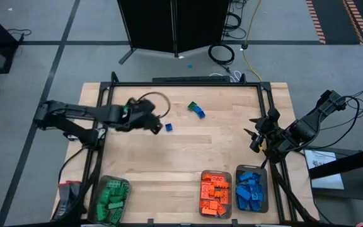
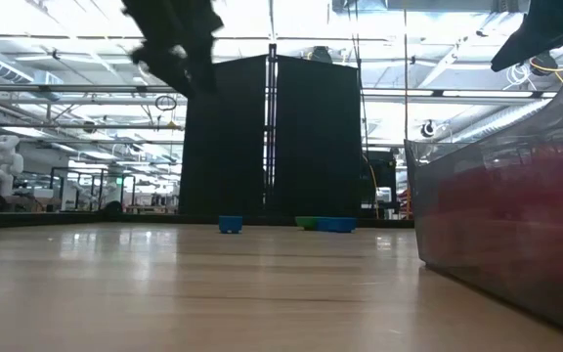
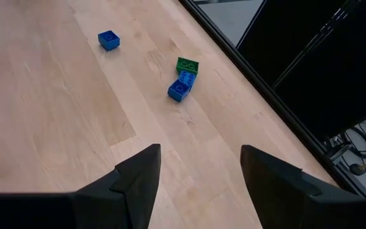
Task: Sort blocks
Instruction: Put the blue game piece into the right black bin
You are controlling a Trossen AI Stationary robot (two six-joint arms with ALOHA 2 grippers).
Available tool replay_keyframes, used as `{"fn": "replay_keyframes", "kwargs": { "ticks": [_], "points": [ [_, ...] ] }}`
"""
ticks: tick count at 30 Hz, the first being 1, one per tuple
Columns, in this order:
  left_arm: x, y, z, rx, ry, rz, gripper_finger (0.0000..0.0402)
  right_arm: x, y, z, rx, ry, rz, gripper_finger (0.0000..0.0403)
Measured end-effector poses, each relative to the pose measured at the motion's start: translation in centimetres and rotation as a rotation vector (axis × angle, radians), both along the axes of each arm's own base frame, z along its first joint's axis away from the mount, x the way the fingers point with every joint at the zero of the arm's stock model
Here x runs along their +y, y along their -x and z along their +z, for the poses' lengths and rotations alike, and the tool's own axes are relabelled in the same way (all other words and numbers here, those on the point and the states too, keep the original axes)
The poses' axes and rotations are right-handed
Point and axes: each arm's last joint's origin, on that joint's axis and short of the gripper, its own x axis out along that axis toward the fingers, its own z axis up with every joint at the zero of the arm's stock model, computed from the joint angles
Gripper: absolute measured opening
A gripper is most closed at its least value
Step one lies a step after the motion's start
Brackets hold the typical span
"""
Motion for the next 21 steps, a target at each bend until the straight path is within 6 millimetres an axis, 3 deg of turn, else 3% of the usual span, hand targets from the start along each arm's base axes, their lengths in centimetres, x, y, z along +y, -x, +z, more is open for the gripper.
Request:
{"fn": "replay_keyframes", "kwargs": {
  "ticks": [5, 11, 16, 21],
  "points": [
    [2.7, -2.7, -2.0, 0.113, 0.034, -0.189, 0.0313, 0.0, 0.0, 0.0, 0.000, 0.000, 0.000, 0.0212],
    [4.9, -5.5, -5.9, 0.244, 0.073, -0.354, 0.0313, 0.0, 0.0, 0.0, 0.000, 0.000, 0.000, 0.0212],
    [6.0, -6.5, -8.6, 0.358, 0.096, -0.436, 0.0313, 0.0, 0.0, 0.0, 0.000, -0.001, 0.000, 0.0212],
    [6.6, -7.0, -9.9, 0.373, 0.161, -0.561, 0.0313, 0.0, 0.0, 0.0, -0.005, -0.005, 0.000, 0.0212]
  ]
}}
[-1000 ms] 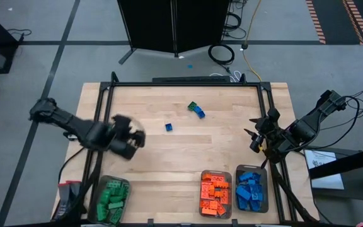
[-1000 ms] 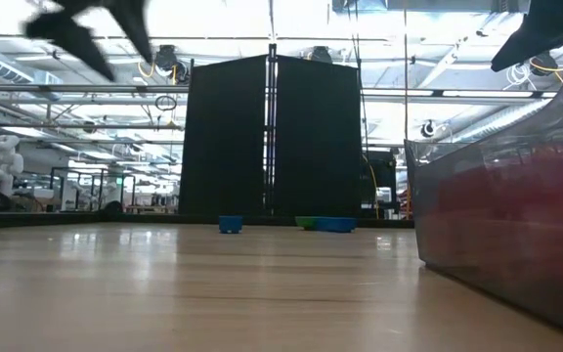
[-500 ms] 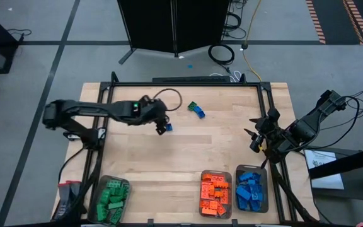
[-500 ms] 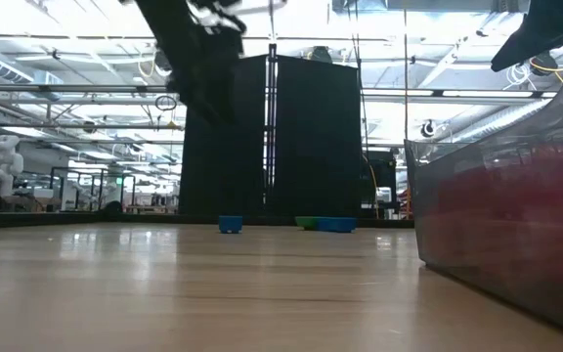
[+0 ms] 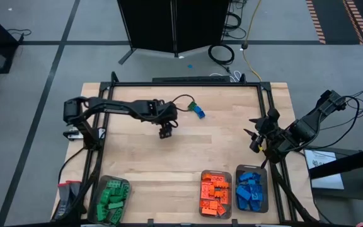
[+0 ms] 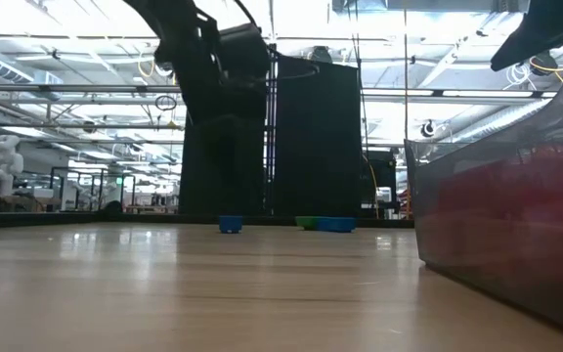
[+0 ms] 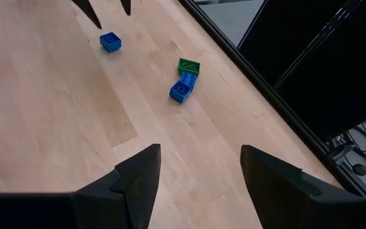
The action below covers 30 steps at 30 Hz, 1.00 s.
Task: Sort blocks
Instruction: Put the blue game piece into the right black bin
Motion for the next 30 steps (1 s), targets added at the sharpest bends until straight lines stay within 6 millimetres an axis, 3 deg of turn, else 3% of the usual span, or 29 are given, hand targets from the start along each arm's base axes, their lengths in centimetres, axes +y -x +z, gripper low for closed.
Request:
{"fn": "replay_keyframes", "kwargs": {
  "ticks": [11, 24, 30],
  "points": [
    [1.8, 0.8, -2.8, 0.044, 0.076, -0.022, 0.0313, 0.1, -0.1, 0.0, -0.024, -0.025, -0.016, 0.0212],
    [2.0, 0.5, -2.8, -0.033, 0.160, -0.051, 0.0313, 0.1, -0.1, 0.0, -0.024, -0.025, -0.015, 0.0212],
    [2.0, 0.2, -4.1, -0.001, 0.191, -0.056, 0.0313, 0.1, -0.1, 0.0, -0.024, -0.025, -0.015, 0.0212]
  ]
}}
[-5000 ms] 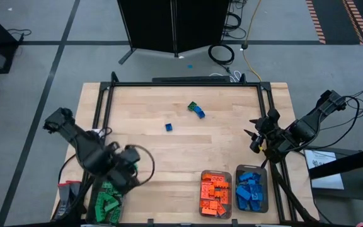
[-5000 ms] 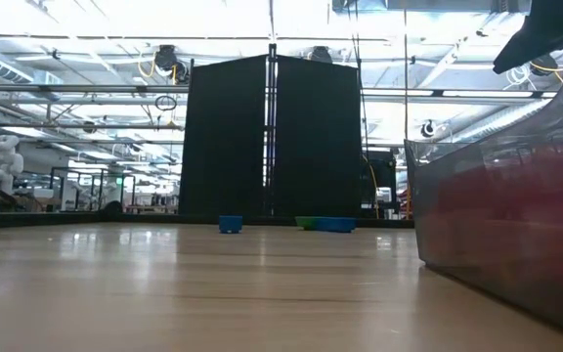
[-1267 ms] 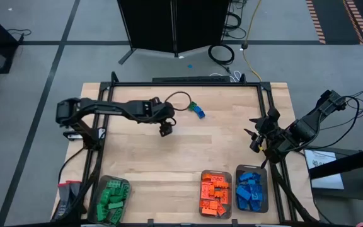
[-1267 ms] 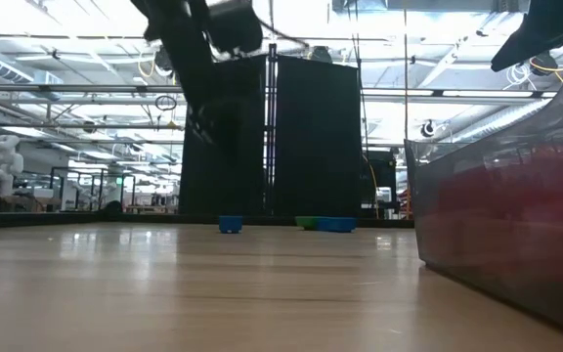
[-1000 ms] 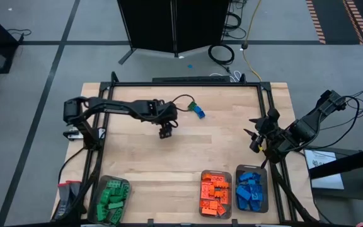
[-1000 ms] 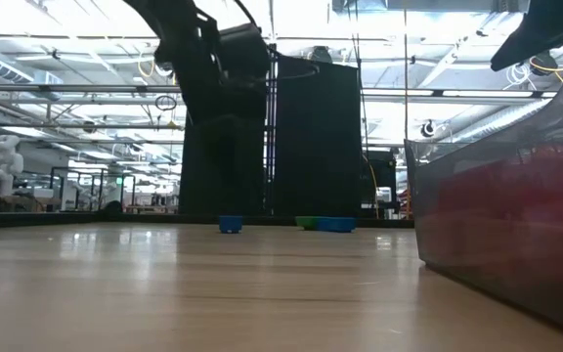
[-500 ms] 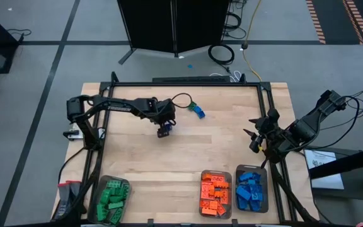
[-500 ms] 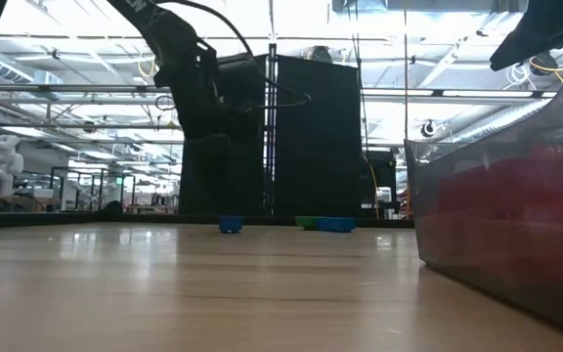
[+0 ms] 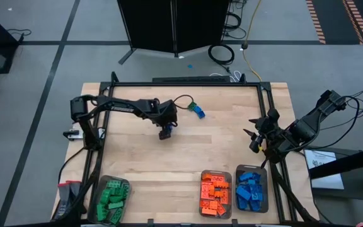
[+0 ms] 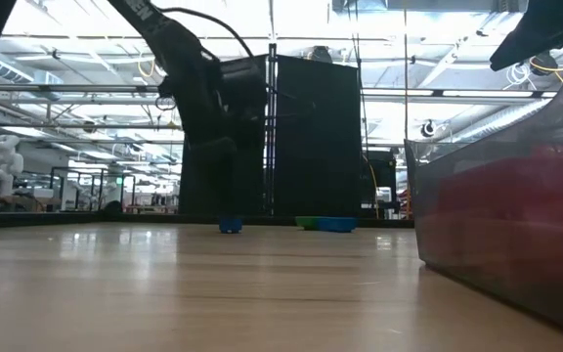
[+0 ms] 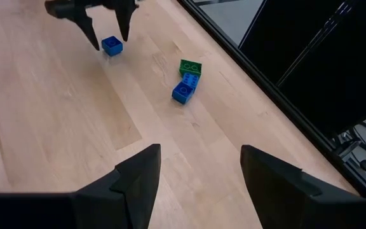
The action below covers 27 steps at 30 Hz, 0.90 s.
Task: Sort blocks
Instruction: Put the blue game piece into the right black bin
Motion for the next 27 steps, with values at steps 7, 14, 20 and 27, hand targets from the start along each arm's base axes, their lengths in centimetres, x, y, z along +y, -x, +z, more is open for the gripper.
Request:
{"fn": "replay_keyframes", "kwargs": {
  "ticks": [7, 14, 20, 27],
  "points": [
    [0.1, -0.3, -2.2, 0.069, 0.024, 0.001, 0.0305, 0.0, 0.0, 0.0, -0.001, -0.001, 0.000, 0.0212],
    [0.3, -0.3, -2.4, 0.073, 0.028, 0.036, 0.0213, 0.0, 0.0, 0.0, -0.014, -0.017, -0.014, 0.0212],
    [0.4, -0.3, -2.4, 0.079, 0.035, 0.056, 0.0124, 0.0, 0.0, 0.0, -0.012, -0.013, -0.011, 0.0212],
    [1.0, -2.1, 0.4, 0.004, 0.060, 0.179, 0.0124, -0.1, -0.1, 0.2, -0.035, 0.101, 0.001, 0.0212]
  ]
}}
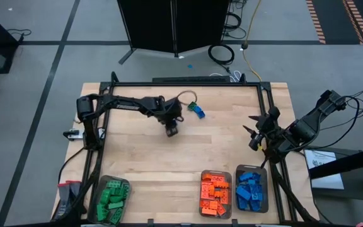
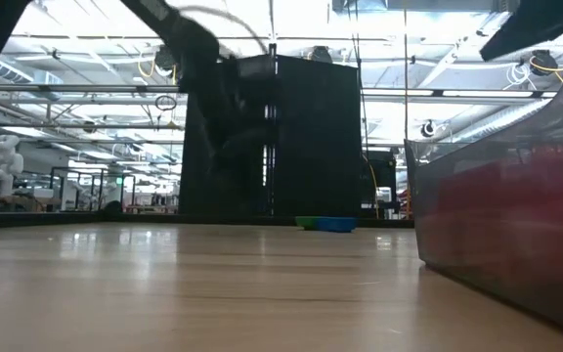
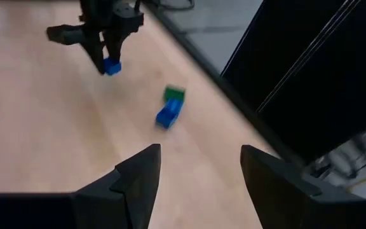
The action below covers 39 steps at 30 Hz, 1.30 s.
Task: Sort blocks
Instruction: Put the blue game piece into the right black bin
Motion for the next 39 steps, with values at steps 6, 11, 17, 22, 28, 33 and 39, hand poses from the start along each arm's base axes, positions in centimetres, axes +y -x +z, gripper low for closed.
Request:
{"fn": "replay_keyframes", "kwargs": {
  "ticks": [6, 11, 17, 22, 28, 33, 39],
  "points": [
    [0.6, -2.2, 6.8, -0.232, -0.039, 0.071, 0.0124, -0.3, -0.1, 0.5, -0.077, 0.195, -0.023, 0.0212],
    [1.1, -4.0, 13.7, -0.488, -0.078, 0.124, 0.0124, 0.0, -0.6, 1.0, -0.112, 0.318, -0.016, 0.0212],
    [0.6, -5.6, 20.8, -0.829, -0.107, 0.088, 0.0124, 0.2, -1.7, 2.4, -0.076, 0.441, 0.008, 0.0212],
    [0.0, -5.8, 24.0, -1.016, -0.065, 0.069, 0.0124, -0.5, -2.3, 5.5, -0.004, 0.540, 0.018, 0.0212],
    [-0.5, -6.1, 25.4, -1.143, 0.063, 0.066, 0.0124, -0.8, -3.3, 11.5, -0.091, 0.566, 0.205, 0.0212],
    [-1.5, -6.2, 26.5, -1.251, 0.159, 0.018, 0.0124, -0.5, -4.8, 14.1, -0.144, 0.798, 0.361, 0.0212],
    [-2.5, -6.2, 27.8, -1.379, 0.241, -0.046, 0.0124, -0.1, -7.6, 14.2, -0.070, 1.009, 0.432, 0.0212]
  ]
}}
